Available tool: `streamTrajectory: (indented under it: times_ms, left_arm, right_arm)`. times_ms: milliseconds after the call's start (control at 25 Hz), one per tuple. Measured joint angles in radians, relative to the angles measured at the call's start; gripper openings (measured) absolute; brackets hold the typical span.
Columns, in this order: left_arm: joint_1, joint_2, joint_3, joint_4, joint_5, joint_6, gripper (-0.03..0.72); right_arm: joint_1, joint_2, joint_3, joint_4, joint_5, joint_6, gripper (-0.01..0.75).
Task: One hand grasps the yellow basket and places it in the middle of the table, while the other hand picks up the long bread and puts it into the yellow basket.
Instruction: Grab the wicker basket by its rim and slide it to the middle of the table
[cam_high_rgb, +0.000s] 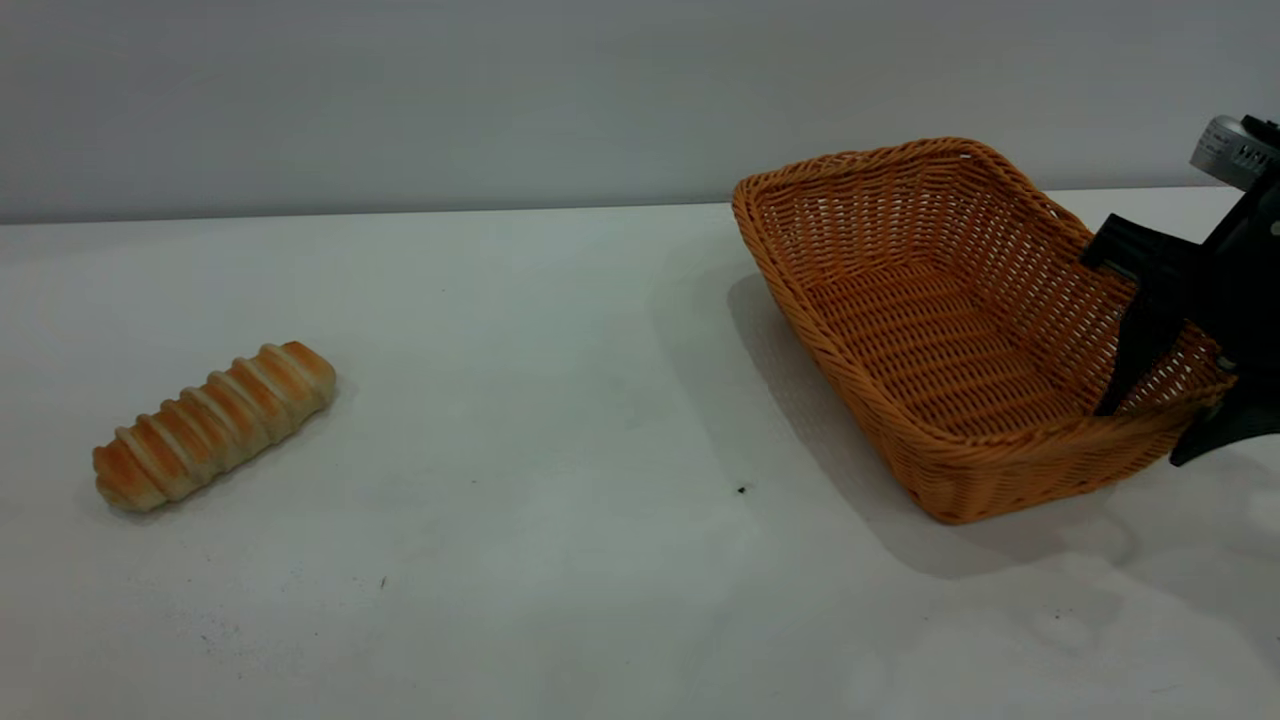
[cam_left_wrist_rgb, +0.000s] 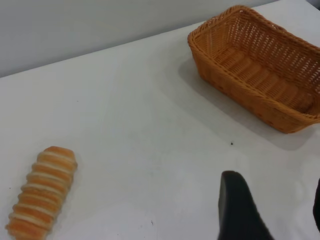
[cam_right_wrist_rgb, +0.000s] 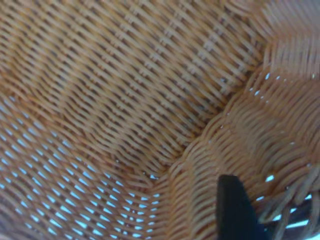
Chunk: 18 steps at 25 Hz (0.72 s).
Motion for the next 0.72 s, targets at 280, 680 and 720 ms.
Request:
streamTrajectory:
  times_ms: [280, 680, 720]
  left_arm:
    - [0.0, 0.0, 0.0, 0.0, 0.0, 0.0, 0.418]
    - [0.0, 0.0, 0.0, 0.0, 0.002, 0.002, 0.418]
    - [0.0, 0.0, 0.0, 0.0, 0.003, 0.002, 0.418]
  right_arm:
    - [0.0, 0.025, -0.012, 0.05, -0.043, 0.004, 0.178]
    - [0.0, 0.042, -0.116, 0.026, 0.078, -0.096, 0.117]
    - [0.0, 0.046, -0.149, 0.024, 0.111, -0.119, 0.117]
